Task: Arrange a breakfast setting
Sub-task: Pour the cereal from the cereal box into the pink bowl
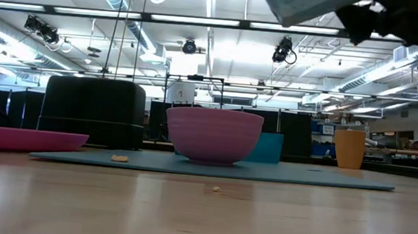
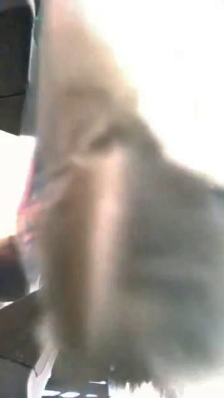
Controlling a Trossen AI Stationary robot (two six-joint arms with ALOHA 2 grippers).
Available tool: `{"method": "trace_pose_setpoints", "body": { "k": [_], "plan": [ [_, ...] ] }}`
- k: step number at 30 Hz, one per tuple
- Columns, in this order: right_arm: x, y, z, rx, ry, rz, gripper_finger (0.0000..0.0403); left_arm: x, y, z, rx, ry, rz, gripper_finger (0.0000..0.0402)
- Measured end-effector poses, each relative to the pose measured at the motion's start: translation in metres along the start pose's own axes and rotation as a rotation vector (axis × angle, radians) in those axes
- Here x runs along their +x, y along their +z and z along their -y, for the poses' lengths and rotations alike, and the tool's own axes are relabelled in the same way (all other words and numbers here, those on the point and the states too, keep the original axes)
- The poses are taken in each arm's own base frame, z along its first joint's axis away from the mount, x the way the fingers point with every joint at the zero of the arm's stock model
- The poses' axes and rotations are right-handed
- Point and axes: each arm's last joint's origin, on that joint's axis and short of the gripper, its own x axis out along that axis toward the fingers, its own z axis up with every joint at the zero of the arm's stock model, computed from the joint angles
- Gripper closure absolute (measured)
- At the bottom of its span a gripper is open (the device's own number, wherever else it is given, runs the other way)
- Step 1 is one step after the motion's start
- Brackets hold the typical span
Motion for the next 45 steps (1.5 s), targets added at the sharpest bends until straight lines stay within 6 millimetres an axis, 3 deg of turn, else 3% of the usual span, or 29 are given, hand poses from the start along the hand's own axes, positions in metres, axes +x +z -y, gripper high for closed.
{"method": "trace_pose_setpoints", "body": {
  "k": [8, 14, 19, 26, 34, 40, 45],
  "plan": [
    [-0.011, 0.001, 0.003, 0.019, -0.011, -0.268, 0.0036, -0.017, 0.042, 0.007, 0.029, -0.013, -0.085, 0.0387],
    [-0.016, 0.033, 0.010, 0.062, -0.042, -0.549, 0.0036, -0.028, 0.064, 0.014, -0.036, -0.029, -0.126, 0.0388],
    [-0.019, 0.056, 0.018, 0.118, -0.174, -0.645, 0.0040, -0.027, 0.065, 0.041, -0.059, -0.123, -0.173, 0.0389],
    [-0.011, 0.076, 0.024, 0.071, -0.297, -0.620, 0.0054, -0.011, 0.035, 0.095, -0.007, -0.137, -0.241, 0.0389],
    [-0.006, 0.107, 0.032, -0.007, -0.382, -0.556, 0.0055, 0.011, -0.025, 0.148, 0.012, -0.056, -0.256, 0.0389],
    [-0.005, 0.131, 0.037, -0.051, -0.388, -0.497, 0.0055, 0.022, -0.066, 0.133, -0.013, 0.099, -0.287, 0.0389],
    [-0.005, 0.170, 0.044, -0.066, -0.399, -0.382, 0.0055, 0.025, -0.102, 0.098, -0.047, 0.191, -0.329, 0.0389]
  ]
}}
